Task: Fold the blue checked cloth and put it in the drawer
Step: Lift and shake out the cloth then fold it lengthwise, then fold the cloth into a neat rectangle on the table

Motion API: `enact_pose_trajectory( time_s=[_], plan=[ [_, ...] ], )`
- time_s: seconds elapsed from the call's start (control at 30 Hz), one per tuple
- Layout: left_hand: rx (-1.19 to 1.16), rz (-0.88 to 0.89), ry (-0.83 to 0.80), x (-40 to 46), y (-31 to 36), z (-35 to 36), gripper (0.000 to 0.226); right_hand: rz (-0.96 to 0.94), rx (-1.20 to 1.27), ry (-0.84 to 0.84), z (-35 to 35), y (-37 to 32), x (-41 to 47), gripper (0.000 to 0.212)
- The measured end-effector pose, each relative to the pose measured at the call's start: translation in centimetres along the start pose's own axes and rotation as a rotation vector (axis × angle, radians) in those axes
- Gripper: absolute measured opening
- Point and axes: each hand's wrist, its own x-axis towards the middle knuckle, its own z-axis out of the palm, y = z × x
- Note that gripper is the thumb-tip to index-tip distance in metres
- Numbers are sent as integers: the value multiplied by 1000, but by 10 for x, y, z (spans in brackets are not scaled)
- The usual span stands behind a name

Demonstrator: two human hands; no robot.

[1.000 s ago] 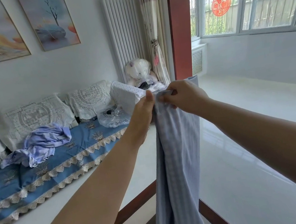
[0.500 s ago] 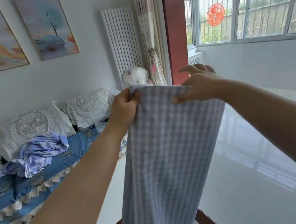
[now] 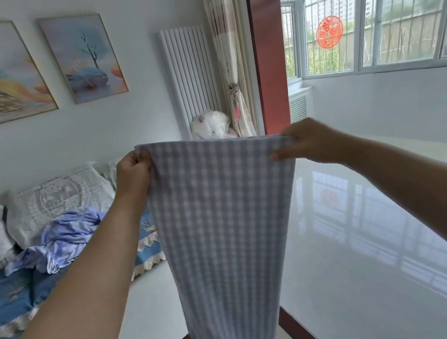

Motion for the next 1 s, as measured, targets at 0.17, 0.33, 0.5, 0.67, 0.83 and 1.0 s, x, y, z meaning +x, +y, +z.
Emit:
enact_pose_trajectory(
  time_s=[0.17, 0.33, 0.5, 0.67, 0.83, 1.0],
  plan=[
    [-118, -3, 118, -10, 9, 6, 40, 47, 666, 66, -8, -21, -10, 46],
    [-264, 20, 73, -17, 27, 21, 24, 249, 777, 41, 1, -9, -24, 43],
    [-63, 193, -52, -14, 34, 35, 19, 316, 752, 297, -11, -2, -18, 27],
    [-132, -79, -91, -11, 0, 43, 24, 463, 723, 205, -4, 16, -18, 30],
    [98, -157, -36, 12, -14, 76, 17, 602, 695, 199, 3, 47, -11, 43],
    [654, -56, -113, 26, -35, 118, 40, 703, 596, 334, 18, 92, -13, 37]
  ],
)
